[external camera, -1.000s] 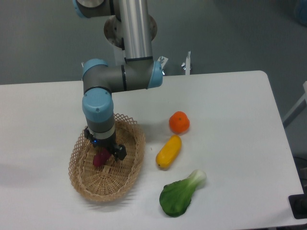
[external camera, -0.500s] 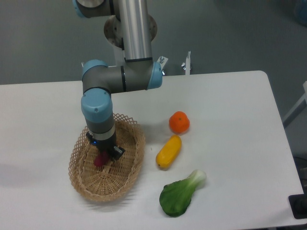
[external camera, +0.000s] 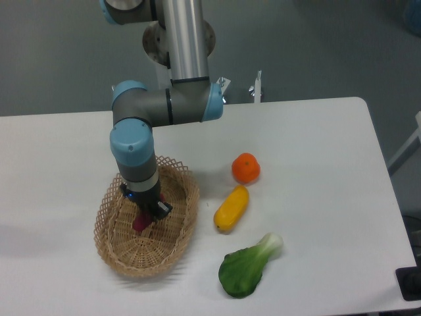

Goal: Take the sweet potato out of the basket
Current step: 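Close the gripper around the purple sweet potato, then lift the sweet potato up out of the basket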

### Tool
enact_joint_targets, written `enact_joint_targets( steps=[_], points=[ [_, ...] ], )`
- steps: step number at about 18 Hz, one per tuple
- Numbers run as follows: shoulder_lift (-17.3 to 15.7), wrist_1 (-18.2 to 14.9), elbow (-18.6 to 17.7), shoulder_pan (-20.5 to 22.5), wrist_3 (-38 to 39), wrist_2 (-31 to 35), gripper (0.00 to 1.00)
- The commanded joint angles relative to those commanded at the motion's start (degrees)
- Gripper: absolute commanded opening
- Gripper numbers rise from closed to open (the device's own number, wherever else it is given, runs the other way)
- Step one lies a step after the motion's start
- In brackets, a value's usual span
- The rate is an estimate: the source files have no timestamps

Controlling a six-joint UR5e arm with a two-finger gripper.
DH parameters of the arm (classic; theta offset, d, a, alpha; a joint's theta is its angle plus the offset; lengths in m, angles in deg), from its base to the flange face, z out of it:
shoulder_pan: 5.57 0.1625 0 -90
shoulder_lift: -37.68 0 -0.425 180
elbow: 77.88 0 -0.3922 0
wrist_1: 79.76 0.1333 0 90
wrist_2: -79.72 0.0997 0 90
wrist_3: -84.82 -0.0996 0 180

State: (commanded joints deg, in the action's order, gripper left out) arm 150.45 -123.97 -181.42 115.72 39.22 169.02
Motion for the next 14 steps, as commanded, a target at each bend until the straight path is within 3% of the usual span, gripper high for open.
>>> enact_joint_targets(
  steps=[6,14],
  points=[
    [-2.46,-0.70,5.53,1.31,-0.36,-0.09,0.25],
    [-6.51,-2.19,10.55,10.18,-2.81,-3.77,0.25]
  ],
)
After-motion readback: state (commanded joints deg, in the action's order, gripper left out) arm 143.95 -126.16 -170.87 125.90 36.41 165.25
